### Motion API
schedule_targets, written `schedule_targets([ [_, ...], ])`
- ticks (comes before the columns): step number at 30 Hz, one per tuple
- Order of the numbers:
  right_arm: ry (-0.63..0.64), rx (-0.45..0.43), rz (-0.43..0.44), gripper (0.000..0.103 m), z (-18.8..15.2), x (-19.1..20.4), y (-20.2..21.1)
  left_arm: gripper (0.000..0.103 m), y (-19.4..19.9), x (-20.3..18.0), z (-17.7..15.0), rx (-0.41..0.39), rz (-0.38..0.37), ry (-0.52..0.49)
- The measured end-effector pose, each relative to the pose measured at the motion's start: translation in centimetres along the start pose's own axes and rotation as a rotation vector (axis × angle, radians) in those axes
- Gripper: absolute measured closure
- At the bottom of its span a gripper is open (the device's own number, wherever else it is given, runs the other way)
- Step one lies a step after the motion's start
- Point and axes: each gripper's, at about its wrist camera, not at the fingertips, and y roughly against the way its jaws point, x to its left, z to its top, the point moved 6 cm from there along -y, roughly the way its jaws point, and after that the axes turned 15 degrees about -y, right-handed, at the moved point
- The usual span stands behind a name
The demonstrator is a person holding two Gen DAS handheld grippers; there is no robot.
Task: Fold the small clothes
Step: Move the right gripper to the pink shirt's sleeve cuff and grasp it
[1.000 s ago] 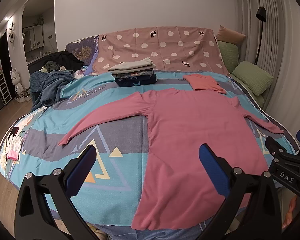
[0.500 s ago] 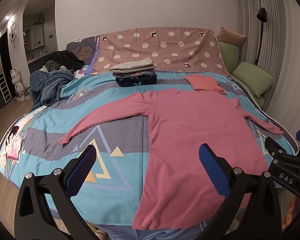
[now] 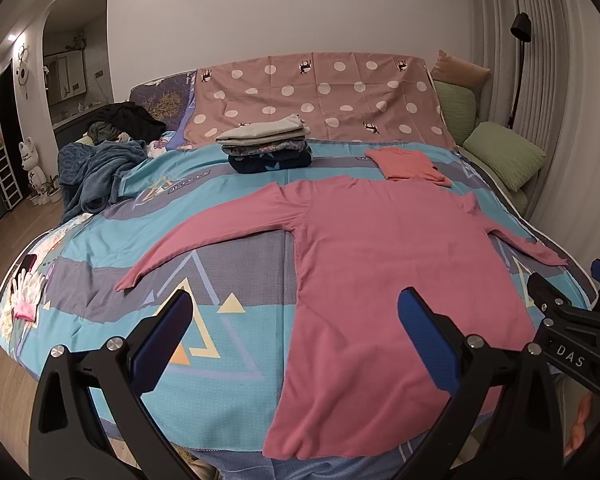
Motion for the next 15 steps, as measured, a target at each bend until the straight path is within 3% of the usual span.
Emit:
schedule_targets([
  [8,-0.061,0.002,0.001,0.002,1.4,-1.6,-0.8,0.001,-0.9,-1.3,1.2,0.009,-0.045,-0.033],
  [11,-0.148,-0.015,-0.019,0.002,3.3,-5.1,-1.7,0.001,-1.7,-2.9,2.5,0.007,-0.069,-0.101],
  [15,-0.373,-0.026,-0.113,0.002,4.4,-14.5,-4.3,0.001,-3.6,-5.5,3.8,0.019,-0.126,-0.208],
])
